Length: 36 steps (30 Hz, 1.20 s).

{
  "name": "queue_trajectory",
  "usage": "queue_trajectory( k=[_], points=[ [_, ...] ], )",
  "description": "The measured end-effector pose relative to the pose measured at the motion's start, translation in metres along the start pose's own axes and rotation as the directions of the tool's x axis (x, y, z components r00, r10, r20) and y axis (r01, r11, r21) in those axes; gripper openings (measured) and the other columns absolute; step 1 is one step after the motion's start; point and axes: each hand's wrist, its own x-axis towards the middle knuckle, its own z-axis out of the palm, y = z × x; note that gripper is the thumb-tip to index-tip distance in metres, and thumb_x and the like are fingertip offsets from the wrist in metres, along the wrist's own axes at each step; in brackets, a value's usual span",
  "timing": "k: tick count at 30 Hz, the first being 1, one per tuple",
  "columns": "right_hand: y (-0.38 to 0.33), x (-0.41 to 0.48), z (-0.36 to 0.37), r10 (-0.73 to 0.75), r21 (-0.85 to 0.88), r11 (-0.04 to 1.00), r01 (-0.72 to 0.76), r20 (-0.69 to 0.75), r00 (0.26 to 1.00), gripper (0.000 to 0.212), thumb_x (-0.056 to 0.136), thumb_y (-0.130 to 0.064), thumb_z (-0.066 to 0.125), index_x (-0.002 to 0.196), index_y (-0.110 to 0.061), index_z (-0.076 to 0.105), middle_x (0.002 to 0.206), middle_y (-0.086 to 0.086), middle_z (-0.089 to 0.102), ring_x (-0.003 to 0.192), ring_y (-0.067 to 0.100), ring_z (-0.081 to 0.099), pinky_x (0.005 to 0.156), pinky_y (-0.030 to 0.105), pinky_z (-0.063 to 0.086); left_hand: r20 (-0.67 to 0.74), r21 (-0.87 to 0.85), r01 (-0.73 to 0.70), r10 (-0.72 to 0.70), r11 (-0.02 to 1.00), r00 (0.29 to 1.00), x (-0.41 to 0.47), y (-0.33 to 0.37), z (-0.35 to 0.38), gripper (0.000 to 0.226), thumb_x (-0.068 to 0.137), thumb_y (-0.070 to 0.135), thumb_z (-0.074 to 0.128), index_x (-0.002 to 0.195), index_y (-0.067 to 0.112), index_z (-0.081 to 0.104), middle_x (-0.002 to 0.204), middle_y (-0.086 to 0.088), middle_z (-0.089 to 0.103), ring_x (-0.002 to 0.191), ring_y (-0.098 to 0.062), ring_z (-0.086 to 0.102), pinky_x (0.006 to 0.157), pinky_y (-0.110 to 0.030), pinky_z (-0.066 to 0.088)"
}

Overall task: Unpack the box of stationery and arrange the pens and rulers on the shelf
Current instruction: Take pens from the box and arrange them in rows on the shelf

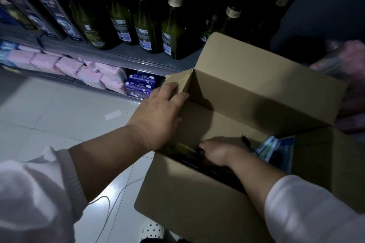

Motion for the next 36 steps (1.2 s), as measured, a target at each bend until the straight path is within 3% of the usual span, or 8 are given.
queue_trajectory(
  k=[6, 10, 15, 20, 23, 28, 32, 36],
  points=[
    [0.003, -0.011, -0.005, -0.031, 0.017, 0.999, 0.032, -0.068, 0.997, 0.005, 0.091, -0.011, 0.053, 0.091, -0.016, 0.053, 0.089, 0.004, 0.053, 0.086, 0.021, 0.051, 0.058, 0.023, 0.034, 0.01, -0.001, 0.01, -0.01, 1.0, 1.0, -0.002, 0.003, -0.003, 0.064, 0.092, 0.029, 0.054, 0.149, 0.028, 0.024, 0.156, -0.006, 0.011, 0.139, -0.029, 0.02, 0.112, -0.041, 0.026],
    [0.011, -0.017, -0.009, -0.028, 0.282, 0.956, 0.083, -0.194, 0.981, 0.009, 0.086, -0.013, 0.065, 0.086, -0.016, 0.057, 0.087, 0.005, 0.061, 0.088, 0.019, 0.059, 0.064, 0.022, 0.04, 0.028, 0.015, 0.018, -0.018, 1.0, 0.999, -0.002, 0.004, -0.005, 0.065, 0.092, 0.033, 0.054, 0.149, 0.029, 0.023, 0.157, -0.006, 0.01, 0.14, -0.029, 0.018, 0.113, -0.042, 0.026],
    [0.018, -0.037, -0.026, -0.001, 0.611, 0.774, 0.165, -0.258, 0.966, 0.016, 0.085, -0.001, 0.065, 0.092, -0.014, 0.059, 0.078, 0.002, 0.062, 0.069, 0.015, 0.06, 0.066, 0.025, 0.047, 0.027, 0.042, 0.018, -0.019, 0.999, 0.999, -0.004, 0.008, -0.012, 0.066, 0.092, 0.038, 0.053, 0.149, 0.027, 0.022, 0.157, -0.008, 0.012, 0.142, -0.03, 0.014, 0.115, -0.043, 0.022],
    [0.013, -0.078, -0.055, 0.002, 0.707, 0.643, 0.295, -0.387, 0.922, 0.019, 0.086, -0.003, 0.065, 0.09, -0.022, 0.06, 0.083, 0.002, 0.067, 0.071, 0.016, 0.064, 0.078, 0.035, 0.053, -0.035, 0.028, 0.027, -0.026, 0.999, 0.999, -0.008, 0.029, -0.032, 0.07, 0.091, 0.04, 0.053, 0.15, 0.023, 0.02, 0.156, -0.005, 0.019, 0.144, -0.025, 0.013, 0.118, -0.04, 0.013],
    [0.006, -0.112, -0.077, -0.016, 0.757, 0.529, 0.384, -0.444, 0.896, 0.02, 0.088, -0.004, 0.063, 0.096, -0.022, 0.059, 0.092, 0.003, 0.067, 0.076, 0.016, 0.066, 0.073, 0.031, 0.053, -0.044, -0.124, 0.039, -0.045, 0.992, 0.998, -0.009, 0.05, -0.054, 0.064, 0.09, 0.038, 0.056, 0.146, 0.02, 0.03, 0.148, -0.006, 0.035, 0.136, -0.023, 0.031, 0.112, -0.035, 0.024],
    [-0.006, -0.178, -0.108, 0.01, 0.842, 0.273, 0.465, -0.486, 0.874, 0.015, 0.091, -0.003, 0.059, 0.102, -0.013, 0.058, 0.086, 0.005, 0.067, 0.075, 0.016, 0.065, 0.068, 0.03, 0.051, 0.156, -0.598, 0.176, -0.102, 0.782, 0.982, -0.015, 0.095, -0.098, 0.046, 0.093, 0.03, 0.057, 0.135, 0.016, 0.043, 0.125, -0.004, 0.059, 0.107, -0.018, 0.058, 0.094, -0.032, 0.047],
    [-0.017, -0.238, -0.126, 0.0, 0.851, 0.069, 0.52, -0.522, 0.853, 0.013, 0.093, 0.001, 0.053, 0.102, -0.008, 0.058, 0.084, 0.008, 0.066, 0.073, 0.02, 0.063, 0.069, 0.031, 0.056, 0.282, -0.756, 0.277, -0.087, 0.593, 0.956, -0.024, 0.136, -0.142, 0.056, 0.094, 0.036, 0.056, 0.143, 0.019, 0.036, 0.132, -0.003, 0.054, 0.113, -0.017, 0.055, 0.097, -0.03, 0.044],
    [-0.026, -0.303, -0.139, -0.035, 0.822, -0.085, 0.562, -0.567, 0.823, 0.017, 0.095, 0.002, 0.048, 0.106, -0.006, 0.057, 0.081, 0.008, 0.064, 0.066, 0.019, 0.063, 0.059, 0.03, 0.056, 0.343, -0.837, 0.322, -0.035, 0.442, 0.939, -0.039, 0.179, -0.185, 0.04, 0.092, 0.036, 0.058, 0.129, 0.028, 0.047, 0.12, 0.003, 0.059, 0.106, -0.017, 0.058, 0.094, -0.034, 0.048]
  ],
)
